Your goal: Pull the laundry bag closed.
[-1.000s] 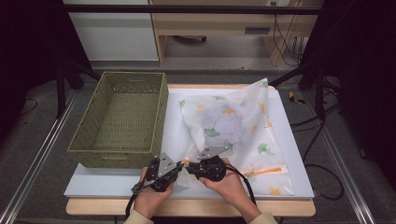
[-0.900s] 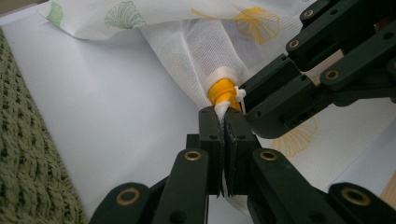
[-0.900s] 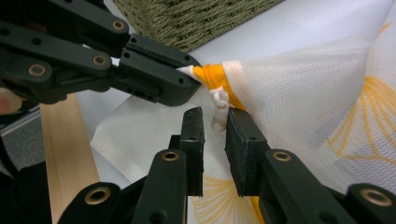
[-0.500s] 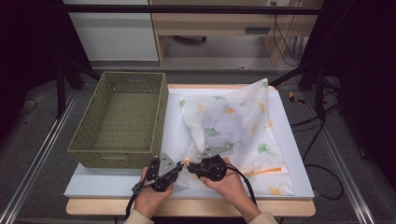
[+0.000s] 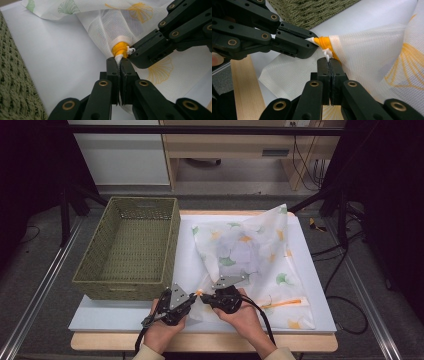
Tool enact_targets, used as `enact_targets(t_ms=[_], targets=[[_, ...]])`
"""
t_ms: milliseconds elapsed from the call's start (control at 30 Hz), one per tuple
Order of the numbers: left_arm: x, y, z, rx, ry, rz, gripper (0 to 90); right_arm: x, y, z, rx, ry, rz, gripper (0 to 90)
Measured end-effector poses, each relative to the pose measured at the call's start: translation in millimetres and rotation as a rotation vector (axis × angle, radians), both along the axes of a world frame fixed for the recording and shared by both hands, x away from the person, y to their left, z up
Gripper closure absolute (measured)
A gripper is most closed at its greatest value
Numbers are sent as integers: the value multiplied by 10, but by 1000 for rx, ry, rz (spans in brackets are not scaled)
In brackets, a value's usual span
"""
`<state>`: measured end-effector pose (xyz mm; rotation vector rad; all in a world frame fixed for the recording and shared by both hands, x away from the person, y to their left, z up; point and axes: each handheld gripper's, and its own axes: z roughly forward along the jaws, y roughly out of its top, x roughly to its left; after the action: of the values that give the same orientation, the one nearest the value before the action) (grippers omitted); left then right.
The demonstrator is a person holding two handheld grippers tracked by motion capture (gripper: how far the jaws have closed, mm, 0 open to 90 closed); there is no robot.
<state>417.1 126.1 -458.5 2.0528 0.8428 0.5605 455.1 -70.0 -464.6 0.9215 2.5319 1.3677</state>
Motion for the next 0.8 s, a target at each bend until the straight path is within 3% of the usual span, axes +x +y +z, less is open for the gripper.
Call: enact_targets(t_ms=[133, 667, 733, 800], targets=[[-3, -4, 4, -5, -3, -2, 874, -14, 8, 30, -20, -3, -5, 899], [-55, -97, 10, 41, -37, -26, 879, -30, -24, 142, -78, 126, -58, 900], [-61, -98, 27, 25, -50, -21, 881, -30, -29, 142, -106, 130, -64, 900], [-59, -90, 35, 23, -50, -23, 881, -21, -42, 119, -100, 138, -67, 900]])
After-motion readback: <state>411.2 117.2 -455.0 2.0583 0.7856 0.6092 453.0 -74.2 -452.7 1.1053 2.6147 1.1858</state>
